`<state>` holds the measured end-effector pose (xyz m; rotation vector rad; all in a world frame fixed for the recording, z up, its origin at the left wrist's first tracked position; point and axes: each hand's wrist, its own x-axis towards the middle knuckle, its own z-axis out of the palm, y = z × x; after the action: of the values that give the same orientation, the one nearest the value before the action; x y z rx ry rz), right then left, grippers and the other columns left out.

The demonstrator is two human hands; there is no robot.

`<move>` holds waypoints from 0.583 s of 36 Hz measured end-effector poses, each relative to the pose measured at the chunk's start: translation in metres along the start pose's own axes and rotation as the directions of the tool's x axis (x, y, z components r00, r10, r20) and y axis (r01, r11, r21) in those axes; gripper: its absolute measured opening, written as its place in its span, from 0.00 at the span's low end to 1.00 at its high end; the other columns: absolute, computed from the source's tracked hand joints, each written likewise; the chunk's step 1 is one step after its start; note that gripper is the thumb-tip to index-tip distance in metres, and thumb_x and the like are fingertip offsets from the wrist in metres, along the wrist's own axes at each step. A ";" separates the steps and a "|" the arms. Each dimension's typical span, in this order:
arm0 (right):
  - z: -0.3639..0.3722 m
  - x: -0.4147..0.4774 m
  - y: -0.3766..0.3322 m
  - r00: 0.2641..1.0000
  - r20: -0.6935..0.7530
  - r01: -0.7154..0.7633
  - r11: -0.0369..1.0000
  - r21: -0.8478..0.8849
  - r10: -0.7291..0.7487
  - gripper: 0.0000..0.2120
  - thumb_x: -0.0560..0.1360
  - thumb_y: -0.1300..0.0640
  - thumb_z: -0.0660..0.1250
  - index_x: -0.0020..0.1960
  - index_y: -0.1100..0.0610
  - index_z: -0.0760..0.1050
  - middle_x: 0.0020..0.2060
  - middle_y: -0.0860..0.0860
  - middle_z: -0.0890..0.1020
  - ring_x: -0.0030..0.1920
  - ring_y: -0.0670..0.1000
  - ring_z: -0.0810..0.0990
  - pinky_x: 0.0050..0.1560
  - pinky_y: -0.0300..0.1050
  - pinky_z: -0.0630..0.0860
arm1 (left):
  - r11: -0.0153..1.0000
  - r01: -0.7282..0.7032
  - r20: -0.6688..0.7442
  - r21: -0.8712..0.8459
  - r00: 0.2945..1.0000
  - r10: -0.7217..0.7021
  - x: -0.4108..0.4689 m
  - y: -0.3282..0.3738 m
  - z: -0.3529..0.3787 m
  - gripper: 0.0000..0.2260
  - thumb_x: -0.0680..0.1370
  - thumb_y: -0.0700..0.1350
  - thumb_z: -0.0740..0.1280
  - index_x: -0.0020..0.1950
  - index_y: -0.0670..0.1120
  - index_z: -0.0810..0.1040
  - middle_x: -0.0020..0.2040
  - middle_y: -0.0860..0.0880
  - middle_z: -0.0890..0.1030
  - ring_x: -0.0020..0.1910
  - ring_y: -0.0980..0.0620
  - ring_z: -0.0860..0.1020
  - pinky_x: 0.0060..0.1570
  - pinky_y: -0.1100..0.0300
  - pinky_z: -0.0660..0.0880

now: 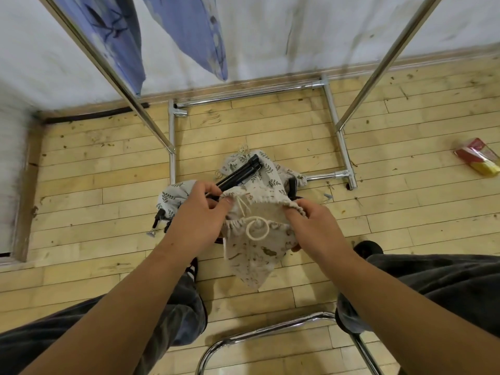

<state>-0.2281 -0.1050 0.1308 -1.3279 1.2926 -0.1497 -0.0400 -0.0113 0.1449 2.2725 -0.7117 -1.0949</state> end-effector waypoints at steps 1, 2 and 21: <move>-0.001 0.001 0.001 1.000 -0.009 -0.006 1.000 0.004 0.006 0.11 0.84 0.48 0.64 0.47 0.50 0.81 0.44 0.59 0.85 0.44 0.65 0.84 0.38 0.60 0.82 | 1.000 0.001 -0.028 -0.011 1.000 -0.002 0.000 -0.001 -0.001 0.07 0.83 0.55 0.66 0.56 0.55 0.70 0.47 0.50 0.83 0.32 0.56 0.79 0.30 0.65 0.72; -0.001 0.002 0.001 1.000 -0.011 -0.016 1.000 0.005 0.016 0.11 0.84 0.48 0.64 0.47 0.50 0.81 0.44 0.60 0.85 0.42 0.63 0.84 0.36 0.55 0.81 | 1.000 -0.010 -0.049 -0.017 0.999 0.009 0.000 -0.002 -0.001 0.07 0.83 0.52 0.67 0.54 0.53 0.69 0.47 0.50 0.83 0.32 0.55 0.80 0.28 0.66 0.73; -0.004 0.009 0.010 0.998 -0.048 0.026 0.997 -0.072 -0.030 0.08 0.85 0.51 0.63 0.50 0.48 0.80 0.37 0.47 0.80 0.29 0.38 0.78 0.30 0.39 0.75 | 0.920 -0.245 0.180 0.306 0.964 0.197 0.001 -0.011 0.002 0.34 0.76 0.39 0.70 0.79 0.58 0.66 0.39 0.55 0.72 0.28 0.65 0.74 0.28 0.73 0.68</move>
<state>-0.2334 -0.1104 0.1191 -1.4113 1.3319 -0.1574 -0.0380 -0.0042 0.1359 2.3167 -1.2616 -1.1076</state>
